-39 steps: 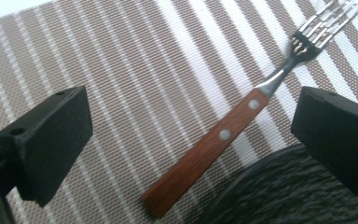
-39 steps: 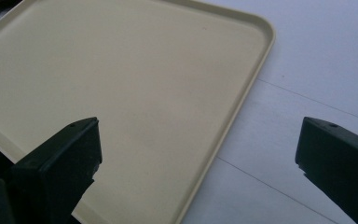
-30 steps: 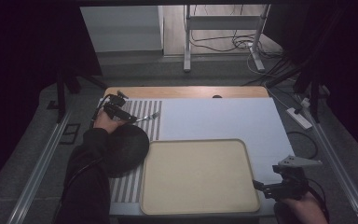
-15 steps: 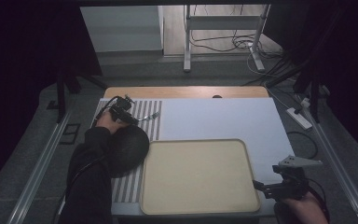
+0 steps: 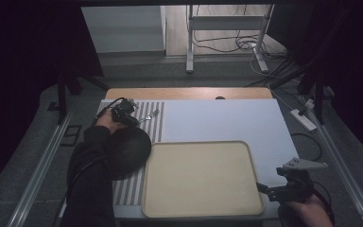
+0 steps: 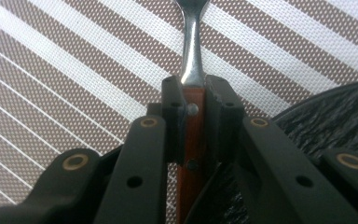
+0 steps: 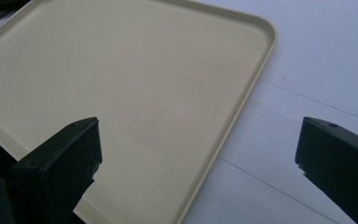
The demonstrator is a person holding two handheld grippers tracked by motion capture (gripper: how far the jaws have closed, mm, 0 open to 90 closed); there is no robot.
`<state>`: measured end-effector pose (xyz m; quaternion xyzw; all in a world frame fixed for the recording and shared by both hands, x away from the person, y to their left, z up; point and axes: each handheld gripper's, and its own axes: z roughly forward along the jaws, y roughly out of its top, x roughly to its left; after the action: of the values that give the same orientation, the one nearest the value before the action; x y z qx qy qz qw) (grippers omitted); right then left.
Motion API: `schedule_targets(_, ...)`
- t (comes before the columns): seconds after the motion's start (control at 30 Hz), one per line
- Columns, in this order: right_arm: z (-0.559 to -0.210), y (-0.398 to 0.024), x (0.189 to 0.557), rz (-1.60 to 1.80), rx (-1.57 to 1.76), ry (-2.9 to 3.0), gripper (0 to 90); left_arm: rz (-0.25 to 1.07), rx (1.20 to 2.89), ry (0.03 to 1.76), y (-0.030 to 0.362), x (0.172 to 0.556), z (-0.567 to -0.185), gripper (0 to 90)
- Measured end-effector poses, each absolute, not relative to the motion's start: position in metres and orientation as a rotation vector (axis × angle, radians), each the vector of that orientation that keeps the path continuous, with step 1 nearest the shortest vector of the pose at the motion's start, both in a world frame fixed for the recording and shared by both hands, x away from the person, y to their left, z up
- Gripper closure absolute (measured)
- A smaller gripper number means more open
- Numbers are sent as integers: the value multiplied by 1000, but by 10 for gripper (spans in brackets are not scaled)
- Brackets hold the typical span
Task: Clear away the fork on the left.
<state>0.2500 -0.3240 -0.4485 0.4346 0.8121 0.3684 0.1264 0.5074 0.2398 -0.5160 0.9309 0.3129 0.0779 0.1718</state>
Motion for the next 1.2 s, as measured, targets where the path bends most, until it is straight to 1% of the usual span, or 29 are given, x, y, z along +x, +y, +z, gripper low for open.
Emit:
schedule_targets(0.03, -448, -324, 250, 1073, 1265, 2364, 10, 254, 2660, 859, 239, 506, -516, 783)
schedule_targets(0.07, -448, -324, 250, 1073, 1265, 2364, 10, 254, 2660, 859, 239, 506, -516, 783)
schedule_targets(0.1, -448, -324, 250, 1072, 1265, 2365, 9, 309, 2689, 823, 240, 504, -515, 783)
schedule_targets(0.13, -448, -324, 250, 1073, 1266, 2365, 9, 309, 2689, 823, 240, 504, -515, 783)
schedule_targets(0.23, -448, -324, 250, 1077, 1268, 2364, 9, 421, 2701, 803, 247, 500, -511, 783)
schedule_targets(0.43, -449, -324, 250, 1076, 1273, 2365, 9, 517, 2680, 805, 256, 493, -500, 783)
schedule_targets(0.57, -448, -324, 250, 1073, 1267, 2366, 10, 500, 2659, 834, 263, 488, -491, 783)
schedule_targets(0.8, -448, -324, 250, 1071, 1265, 2366, 10, 365, 2522, 957, 271, 473, -491, 782)
schedule_targets(1.07, -449, -324, 250, 1067, 1269, 2365, 10, 287, 2442, 1029, 277, 461, -489, 782)
schedule_targets(1.13, -449, -324, 250, 1067, 1268, 2365, 10, 244, 2409, 1060, 278, 454, -489, 782)
schedule_targets(1.2, -449, -324, 250, 1067, 1267, 2366, 10, 236, 2398, 1072, 278, 448, -489, 782)
